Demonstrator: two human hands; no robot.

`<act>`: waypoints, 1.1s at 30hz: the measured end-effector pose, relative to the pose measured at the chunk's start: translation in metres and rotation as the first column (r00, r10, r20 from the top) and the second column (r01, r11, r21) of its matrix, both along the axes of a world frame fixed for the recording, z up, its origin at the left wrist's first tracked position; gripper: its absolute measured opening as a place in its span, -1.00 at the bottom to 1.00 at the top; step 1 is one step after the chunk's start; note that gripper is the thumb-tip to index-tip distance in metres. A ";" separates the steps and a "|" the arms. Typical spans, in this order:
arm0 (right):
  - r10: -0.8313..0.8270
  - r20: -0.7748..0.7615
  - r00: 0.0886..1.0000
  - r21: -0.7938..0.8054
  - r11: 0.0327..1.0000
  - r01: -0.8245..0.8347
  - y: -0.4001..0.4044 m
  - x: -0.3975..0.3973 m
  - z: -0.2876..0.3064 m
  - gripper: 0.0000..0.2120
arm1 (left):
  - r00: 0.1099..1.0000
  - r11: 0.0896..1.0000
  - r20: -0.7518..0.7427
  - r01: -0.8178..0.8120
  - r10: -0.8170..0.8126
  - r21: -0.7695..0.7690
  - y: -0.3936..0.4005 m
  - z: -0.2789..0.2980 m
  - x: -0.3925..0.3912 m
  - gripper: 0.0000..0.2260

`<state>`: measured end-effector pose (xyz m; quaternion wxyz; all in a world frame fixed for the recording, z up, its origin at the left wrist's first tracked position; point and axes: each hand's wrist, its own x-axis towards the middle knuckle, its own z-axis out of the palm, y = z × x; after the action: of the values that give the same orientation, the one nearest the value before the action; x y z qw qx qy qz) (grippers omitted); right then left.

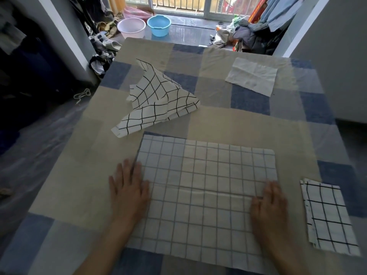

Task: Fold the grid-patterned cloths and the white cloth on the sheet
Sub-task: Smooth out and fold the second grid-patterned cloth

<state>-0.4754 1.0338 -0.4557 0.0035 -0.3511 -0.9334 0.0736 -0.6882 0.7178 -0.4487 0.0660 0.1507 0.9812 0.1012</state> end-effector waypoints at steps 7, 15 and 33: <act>0.290 -0.083 0.953 -0.150 0.942 -0.300 -0.119 -0.024 0.007 -0.45 | 0.863 0.861 0.001 0.505 -0.506 0.060 0.055 -0.009 0.109 -0.46; 0.245 -0.003 0.969 -0.131 0.961 -0.244 -0.100 0.005 0.004 -0.43 | 0.903 0.902 0.034 0.430 -0.429 -0.025 0.012 -0.009 0.092 -0.47; -0.215 -0.592 0.777 -0.536 0.825 -0.179 -0.099 -0.085 0.048 -0.58 | 0.951 0.610 0.092 0.113 -0.294 0.785 0.128 0.041 0.062 -0.63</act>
<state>-0.5602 0.9350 -0.4074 0.2117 -0.3000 -0.8091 0.4588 -0.6257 0.8461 -0.4080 0.1102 0.2637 0.8067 0.5173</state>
